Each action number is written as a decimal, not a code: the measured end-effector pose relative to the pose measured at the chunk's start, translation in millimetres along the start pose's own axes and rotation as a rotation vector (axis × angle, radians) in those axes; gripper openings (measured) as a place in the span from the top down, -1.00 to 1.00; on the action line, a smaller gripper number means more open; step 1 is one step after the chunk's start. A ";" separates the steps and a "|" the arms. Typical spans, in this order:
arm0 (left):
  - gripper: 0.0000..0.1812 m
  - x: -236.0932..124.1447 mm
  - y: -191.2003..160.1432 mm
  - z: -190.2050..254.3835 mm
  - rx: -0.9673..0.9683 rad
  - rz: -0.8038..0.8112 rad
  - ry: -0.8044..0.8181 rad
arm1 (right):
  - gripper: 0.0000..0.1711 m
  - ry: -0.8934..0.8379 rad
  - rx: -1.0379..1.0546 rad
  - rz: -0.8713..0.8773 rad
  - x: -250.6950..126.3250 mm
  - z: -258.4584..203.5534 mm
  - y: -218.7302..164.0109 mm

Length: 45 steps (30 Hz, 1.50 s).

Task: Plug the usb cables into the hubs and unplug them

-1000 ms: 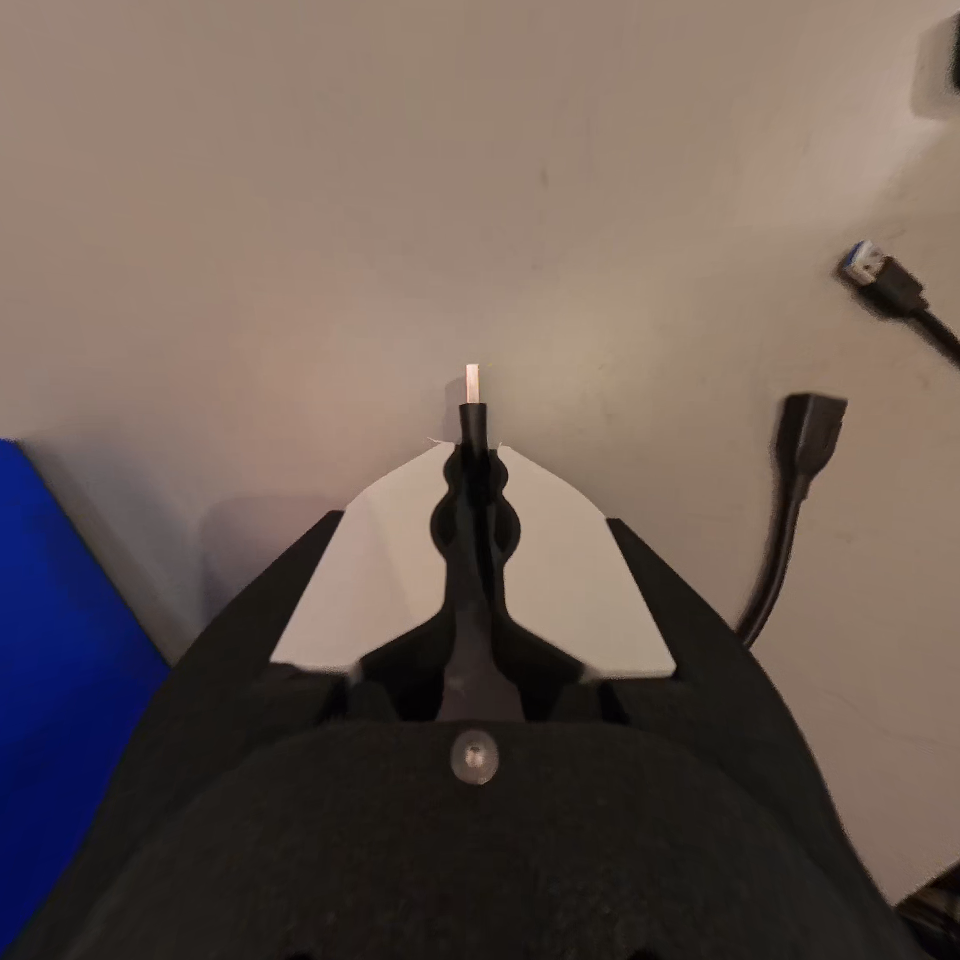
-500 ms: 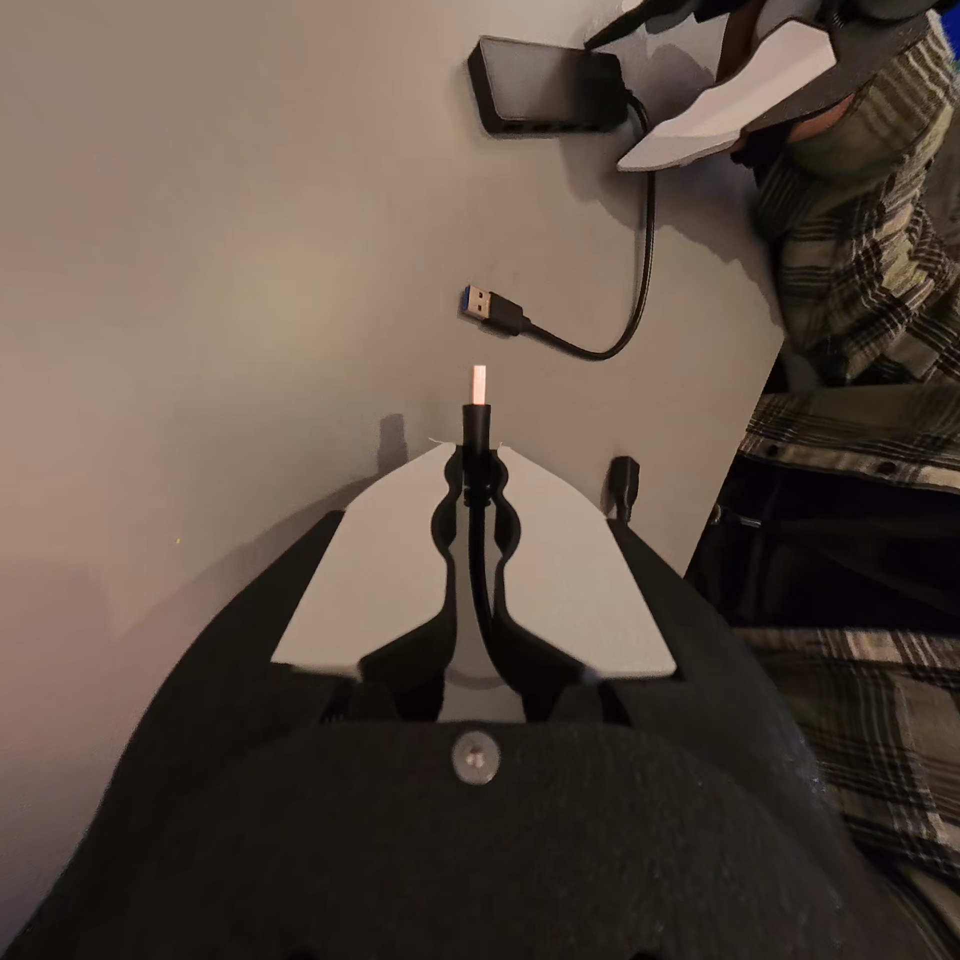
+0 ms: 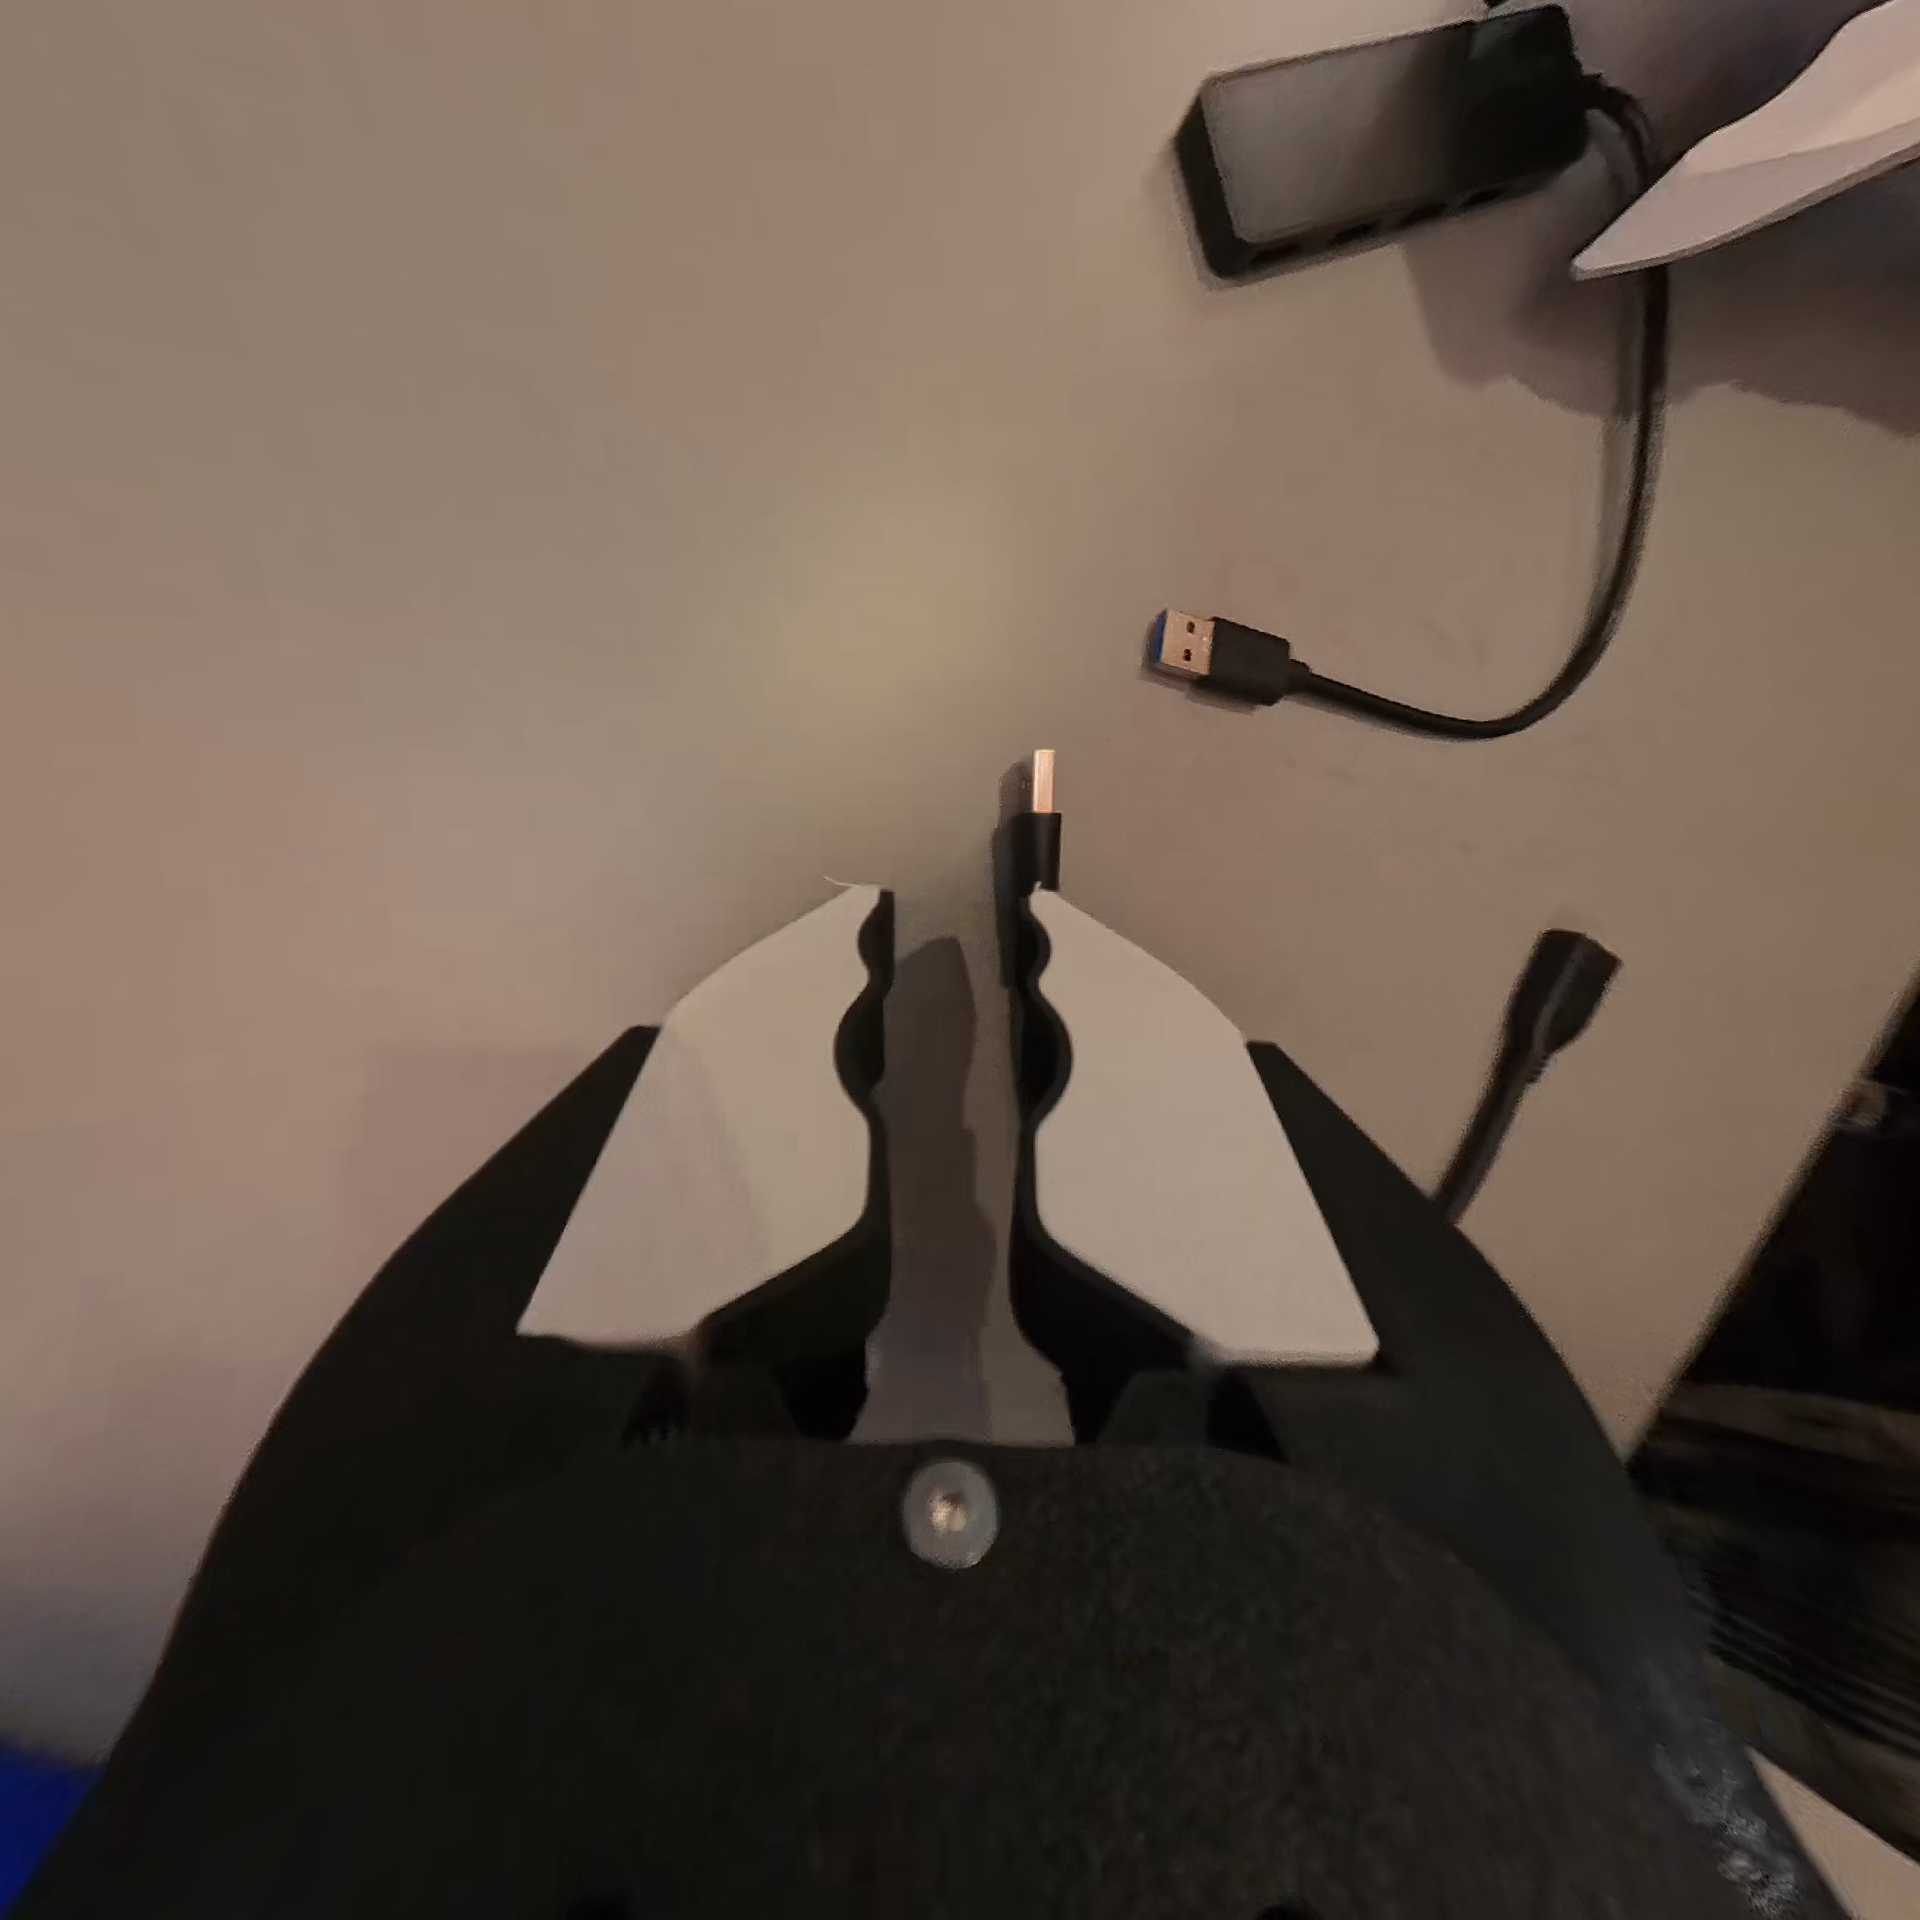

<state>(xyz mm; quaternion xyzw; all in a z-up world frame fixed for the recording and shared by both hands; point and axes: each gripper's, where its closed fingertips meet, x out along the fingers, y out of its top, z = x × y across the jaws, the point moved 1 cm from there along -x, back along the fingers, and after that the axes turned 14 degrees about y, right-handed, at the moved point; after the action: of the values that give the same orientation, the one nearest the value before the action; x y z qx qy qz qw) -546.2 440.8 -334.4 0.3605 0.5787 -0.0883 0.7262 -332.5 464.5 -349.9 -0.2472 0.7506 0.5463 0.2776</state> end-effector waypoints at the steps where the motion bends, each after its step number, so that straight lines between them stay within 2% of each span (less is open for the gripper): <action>1: 0.77 -4.5 0.7 -1.2 0.022 0.028 0.057 | 0.40 -0.002 -0.003 0.000 -0.4 -0.3 0.2; 3: 0.77 -12.5 -0.8 2.1 0.073 0.076 0.159 | 0.39 -0.004 -0.007 0.002 -1.1 -0.8 0.4; 6: 0.69 -11.3 -12.2 13.0 0.127 0.058 0.254 | 0.39 -0.001 -0.007 0.002 -0.6 -1.2 0.4; 9: 0.69 0.1 -18.5 23.8 0.115 0.021 0.235 | 0.38 -0.002 -0.011 -0.006 1.5 -2.2 -0.2; 15: 0.84 11.0 -8.7 28.5 0.030 0.033 0.128 | 0.35 -0.011 -0.017 0.000 0.5 -2.1 0.1; 23: 0.89 12.8 -6.5 27.5 0.043 -0.006 0.135 | 0.33 -0.014 -0.022 0.001 0.0 -1.5 0.3; 27: 0.82 10.0 -4.5 24.8 0.068 -0.013 0.189 | 0.32 -0.014 -0.028 0.002 0.1 -1.9 0.8; 30: 0.70 9.0 -2.8 20.8 0.092 -0.015 0.240 | 0.32 -0.013 -0.029 0.003 0.2 -2.1 0.8; 33: 0.62 17.9 -10.1 18.2 0.099 -0.073 0.245 | 0.31 -0.013 -0.032 -0.002 0.6 -2.6 0.4; 34: 0.63 21.9 -13.3 18.4 0.095 -0.093 0.233 | 0.31 -0.014 -0.033 -0.001 0.4 -2.6 0.7; 36: 0.88 23.5 -13.3 20.0 0.089 -0.081 0.198 | 0.31 -0.014 -0.032 0.004 -0.6 -2.5 1.3; 37: 0.91 24.1 -14.4 22.4 0.079 -0.087 0.167 | 0.31 -0.015 -0.032 0.007 -1.1 -2.3 1.4; 45: 0.91 19.9 -6.5 24.9 -0.049 0.013 0.044 | 0.30 -0.012 -0.032 0.009 -0.9 -2.3 1.3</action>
<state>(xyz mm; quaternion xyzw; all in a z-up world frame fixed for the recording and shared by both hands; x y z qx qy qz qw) -524.2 426.3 -353.3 0.3480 0.5941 -0.0613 0.7226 -333.1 462.6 -347.8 -0.2450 0.7411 0.5610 0.2758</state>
